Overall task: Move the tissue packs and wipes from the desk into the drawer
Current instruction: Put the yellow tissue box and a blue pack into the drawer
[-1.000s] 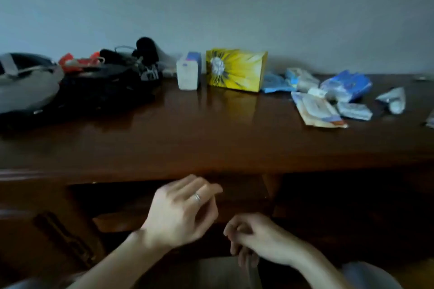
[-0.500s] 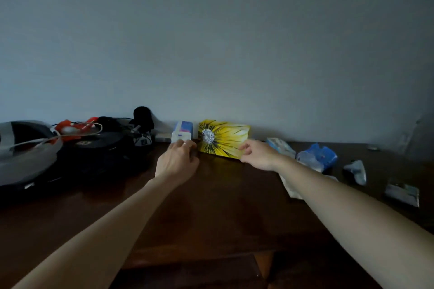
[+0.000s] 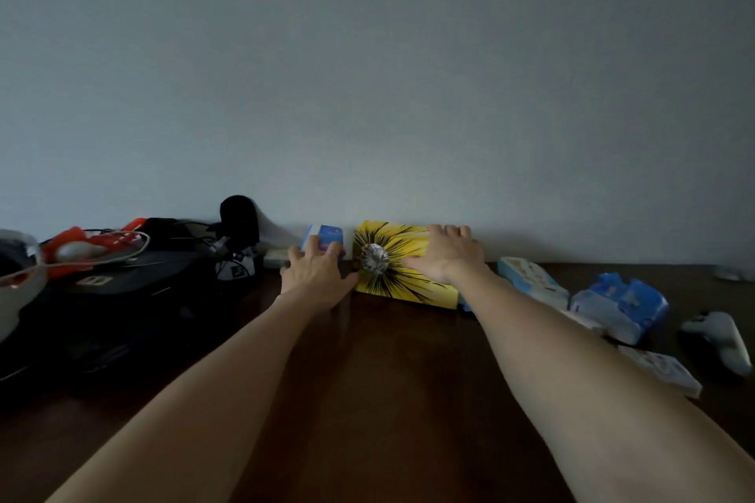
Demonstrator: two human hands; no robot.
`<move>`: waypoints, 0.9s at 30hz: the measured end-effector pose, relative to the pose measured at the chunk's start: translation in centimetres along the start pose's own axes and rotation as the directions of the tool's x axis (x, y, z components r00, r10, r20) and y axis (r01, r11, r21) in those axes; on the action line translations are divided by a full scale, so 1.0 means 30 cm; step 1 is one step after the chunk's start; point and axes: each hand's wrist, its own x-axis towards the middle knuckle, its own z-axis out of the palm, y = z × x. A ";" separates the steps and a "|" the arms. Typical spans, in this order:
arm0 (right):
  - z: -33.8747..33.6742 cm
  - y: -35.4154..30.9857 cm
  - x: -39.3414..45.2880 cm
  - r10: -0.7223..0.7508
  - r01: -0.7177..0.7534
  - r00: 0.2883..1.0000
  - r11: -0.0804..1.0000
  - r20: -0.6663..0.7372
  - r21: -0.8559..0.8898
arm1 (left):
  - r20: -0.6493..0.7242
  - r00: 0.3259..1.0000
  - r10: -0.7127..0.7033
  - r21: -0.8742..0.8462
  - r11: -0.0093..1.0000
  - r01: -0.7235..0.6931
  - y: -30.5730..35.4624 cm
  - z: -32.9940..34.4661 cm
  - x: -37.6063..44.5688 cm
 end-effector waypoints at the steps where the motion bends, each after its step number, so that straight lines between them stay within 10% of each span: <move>1: 0.016 -0.002 0.001 -0.013 0.011 0.999 0.998 -0.035 -0.060 | -0.035 0.999 -0.004 0.014 1.000 0.004 0.006 0.014 0.004; 20: -0.025 -0.097 -0.445 -0.158 0.100 0.919 0.980 -0.362 -0.174 | -0.182 0.980 -0.085 -0.163 0.985 0.055 -0.088 -0.159 -0.422; 27: -0.078 -0.014 -0.766 -0.012 0.115 0.863 0.978 -0.504 0.172 | -0.356 0.913 -0.201 -0.455 0.891 0.019 -0.036 -0.192 -0.733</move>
